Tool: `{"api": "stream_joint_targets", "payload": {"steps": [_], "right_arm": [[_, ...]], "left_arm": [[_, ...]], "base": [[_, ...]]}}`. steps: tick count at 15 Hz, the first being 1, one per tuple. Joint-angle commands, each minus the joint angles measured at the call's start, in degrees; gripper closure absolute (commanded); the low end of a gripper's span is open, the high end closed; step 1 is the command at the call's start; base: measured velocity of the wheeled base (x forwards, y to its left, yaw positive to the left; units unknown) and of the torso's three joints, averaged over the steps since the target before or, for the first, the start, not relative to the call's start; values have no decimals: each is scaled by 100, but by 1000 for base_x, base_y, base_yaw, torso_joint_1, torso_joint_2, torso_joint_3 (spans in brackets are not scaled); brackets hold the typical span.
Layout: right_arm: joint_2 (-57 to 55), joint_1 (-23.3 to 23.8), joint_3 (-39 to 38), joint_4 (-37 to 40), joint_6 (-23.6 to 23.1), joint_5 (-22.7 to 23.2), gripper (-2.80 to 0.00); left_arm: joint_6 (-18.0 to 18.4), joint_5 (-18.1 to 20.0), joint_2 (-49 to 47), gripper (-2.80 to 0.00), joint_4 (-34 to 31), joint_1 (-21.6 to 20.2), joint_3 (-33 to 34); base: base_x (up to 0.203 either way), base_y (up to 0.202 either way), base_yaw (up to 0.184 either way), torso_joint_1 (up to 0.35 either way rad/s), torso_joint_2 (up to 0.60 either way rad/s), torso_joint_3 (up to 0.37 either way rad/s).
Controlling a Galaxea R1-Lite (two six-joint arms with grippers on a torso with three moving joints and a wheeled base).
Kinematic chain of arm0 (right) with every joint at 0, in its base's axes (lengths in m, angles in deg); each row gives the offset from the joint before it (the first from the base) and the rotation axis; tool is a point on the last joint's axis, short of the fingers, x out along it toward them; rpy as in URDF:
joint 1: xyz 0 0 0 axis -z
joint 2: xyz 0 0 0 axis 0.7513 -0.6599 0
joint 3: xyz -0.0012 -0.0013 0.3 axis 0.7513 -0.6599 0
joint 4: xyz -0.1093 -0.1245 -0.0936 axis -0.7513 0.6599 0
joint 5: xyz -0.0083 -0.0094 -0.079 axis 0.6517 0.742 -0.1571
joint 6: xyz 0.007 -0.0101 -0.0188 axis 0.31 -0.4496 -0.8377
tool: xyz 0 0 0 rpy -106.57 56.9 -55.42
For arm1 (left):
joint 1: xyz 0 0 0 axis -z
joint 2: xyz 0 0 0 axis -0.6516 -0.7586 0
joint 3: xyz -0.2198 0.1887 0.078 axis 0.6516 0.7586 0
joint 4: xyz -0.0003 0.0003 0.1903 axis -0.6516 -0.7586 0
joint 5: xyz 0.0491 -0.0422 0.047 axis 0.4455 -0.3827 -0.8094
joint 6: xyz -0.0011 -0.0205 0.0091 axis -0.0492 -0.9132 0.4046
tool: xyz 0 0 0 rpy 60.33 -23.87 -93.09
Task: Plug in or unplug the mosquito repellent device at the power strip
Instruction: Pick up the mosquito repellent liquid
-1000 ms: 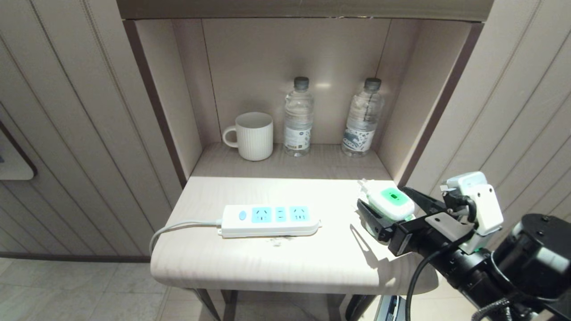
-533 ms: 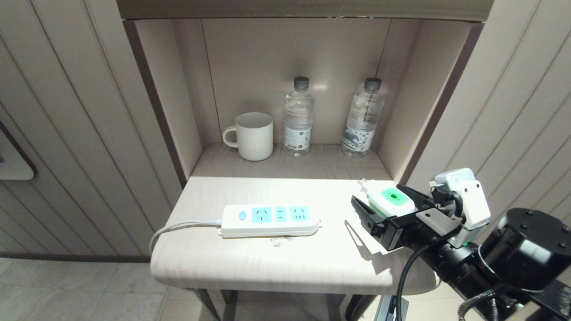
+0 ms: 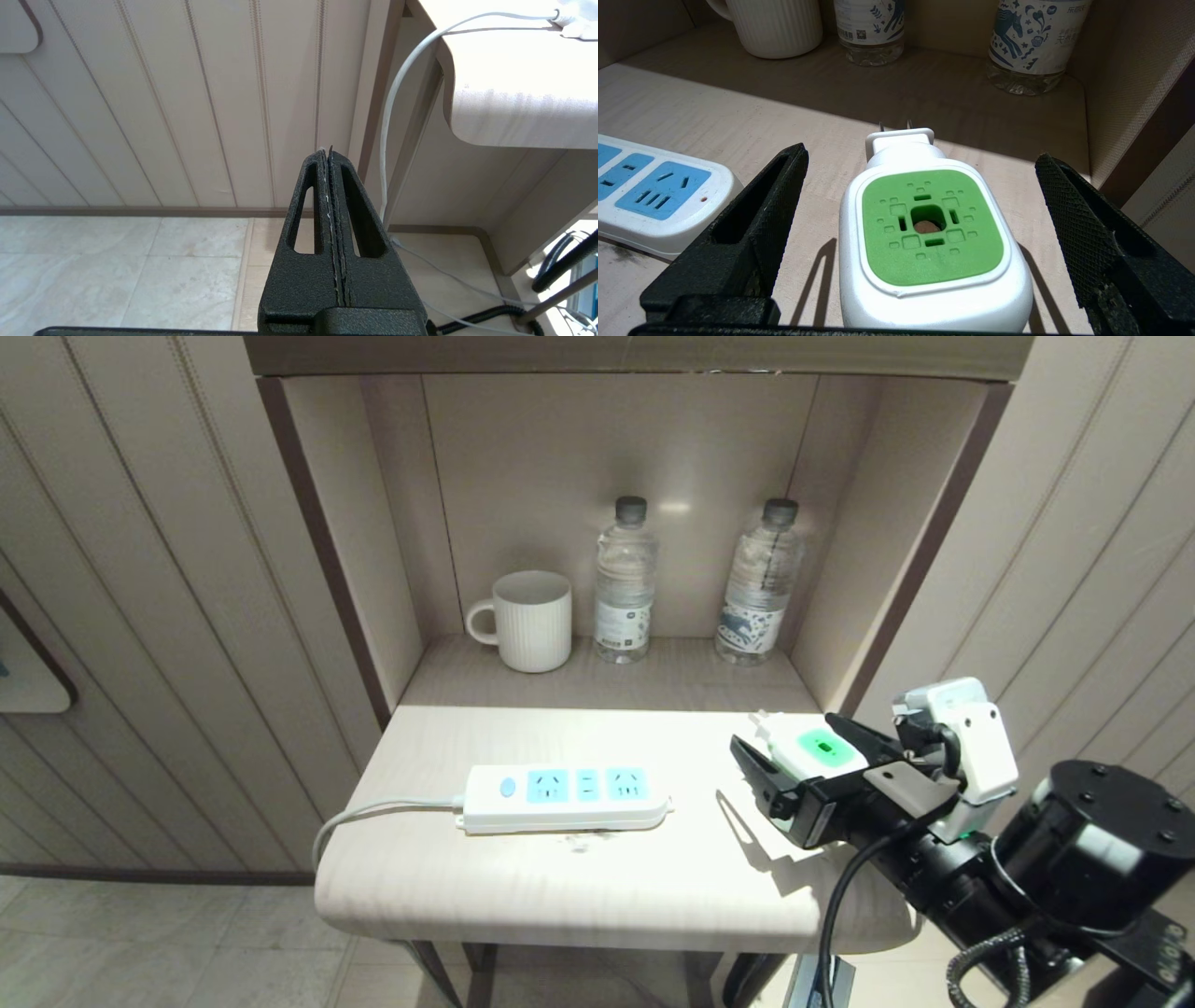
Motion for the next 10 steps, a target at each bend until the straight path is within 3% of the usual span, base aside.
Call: {"api": "stream_joint_targets", "payload": {"steps": [1, 7, 10], "right_arm": [[-24, 21, 27, -47, -1, -8, -280], [-41, 30, 159, -45, -36, -16, -280], [-77, 21, 150, -118, -19, -255, -280]], "left_arm": [[0, 2, -7, 0, 0, 0, -2], [0, 2, -7, 0, -1, 0, -1], [0, 2, -7, 0, 0, 0, -2]], "base": [[0, 0, 0, 0, 0, 0], [0, 0, 0, 0, 0, 0], [0, 0, 0, 0, 0, 0]]}}
